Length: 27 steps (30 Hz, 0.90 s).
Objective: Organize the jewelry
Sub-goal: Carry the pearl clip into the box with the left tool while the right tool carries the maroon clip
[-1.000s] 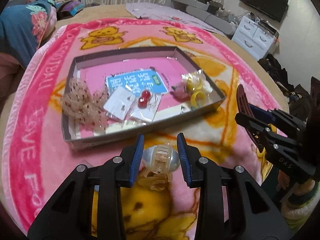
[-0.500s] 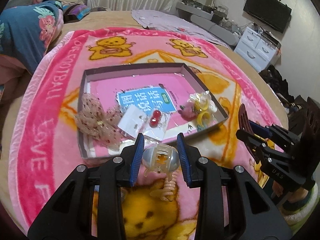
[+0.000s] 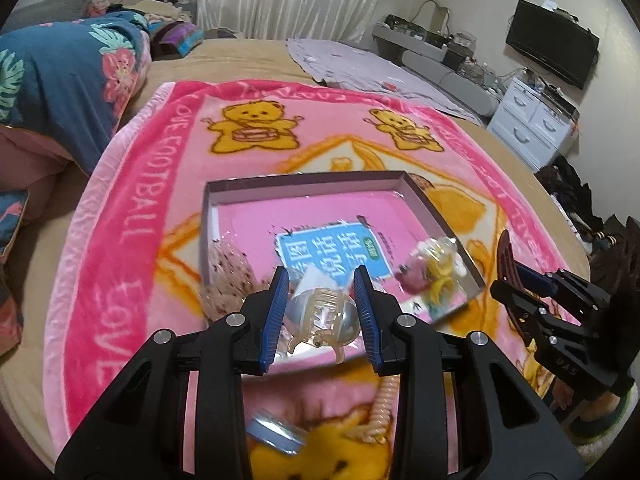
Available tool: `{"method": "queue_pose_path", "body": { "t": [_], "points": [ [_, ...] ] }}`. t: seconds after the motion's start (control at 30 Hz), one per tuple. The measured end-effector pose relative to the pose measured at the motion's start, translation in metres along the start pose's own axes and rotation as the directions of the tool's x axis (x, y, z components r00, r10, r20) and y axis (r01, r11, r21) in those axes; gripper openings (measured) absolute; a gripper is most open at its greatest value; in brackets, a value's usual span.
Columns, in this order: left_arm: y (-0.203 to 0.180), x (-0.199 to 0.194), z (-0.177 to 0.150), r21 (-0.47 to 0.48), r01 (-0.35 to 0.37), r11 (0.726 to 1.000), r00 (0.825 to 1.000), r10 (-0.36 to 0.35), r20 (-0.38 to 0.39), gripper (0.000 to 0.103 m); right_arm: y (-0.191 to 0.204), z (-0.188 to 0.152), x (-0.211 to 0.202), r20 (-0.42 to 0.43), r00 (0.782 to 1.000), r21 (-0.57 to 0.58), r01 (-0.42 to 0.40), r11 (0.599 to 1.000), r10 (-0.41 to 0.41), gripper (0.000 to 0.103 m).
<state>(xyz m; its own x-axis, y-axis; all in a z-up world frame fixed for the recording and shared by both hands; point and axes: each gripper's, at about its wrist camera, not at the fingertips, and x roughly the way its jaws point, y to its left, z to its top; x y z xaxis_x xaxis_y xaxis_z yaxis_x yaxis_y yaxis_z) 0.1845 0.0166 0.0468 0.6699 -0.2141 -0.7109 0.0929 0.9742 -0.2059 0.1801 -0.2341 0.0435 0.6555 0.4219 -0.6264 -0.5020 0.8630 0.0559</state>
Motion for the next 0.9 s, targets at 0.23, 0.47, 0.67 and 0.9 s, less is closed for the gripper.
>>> {"method": "queue_pose_path", "body": {
  "t": [0.23, 0.47, 0.67, 0.9],
  "points": [
    [0.019, 0.01, 0.006, -0.038, -0.004, 0.999, 1.0, 0.004, 0.005, 0.026, 0.004, 0.018, 0.016, 0.006, 1.0, -0.002, -0.001, 1.0, 0.001, 0.031],
    [0.036, 0.019, 0.003, -0.09, 0.024, 0.996, 1.0, -0.023, 0.012, 0.006, 0.009, 0.03, 0.035, -0.011, 1.0, -0.015, 0.009, 1.0, -0.009, 0.031],
    [0.045, 0.029, -0.001, -0.104, 0.026, 0.994, 1.0, -0.027, -0.007, 0.006, 0.012, 0.033, 0.058, -0.046, 0.999, -0.022, 0.018, 1.0, -0.019, 0.031],
    [0.055, 0.037, -0.01, -0.116, 0.011, 0.993, 0.999, -0.015, -0.034, 0.006, 0.019, 0.026, 0.1, -0.136, 0.991, -0.025, 0.012, 1.0, -0.015, 0.031]
  ]
}}
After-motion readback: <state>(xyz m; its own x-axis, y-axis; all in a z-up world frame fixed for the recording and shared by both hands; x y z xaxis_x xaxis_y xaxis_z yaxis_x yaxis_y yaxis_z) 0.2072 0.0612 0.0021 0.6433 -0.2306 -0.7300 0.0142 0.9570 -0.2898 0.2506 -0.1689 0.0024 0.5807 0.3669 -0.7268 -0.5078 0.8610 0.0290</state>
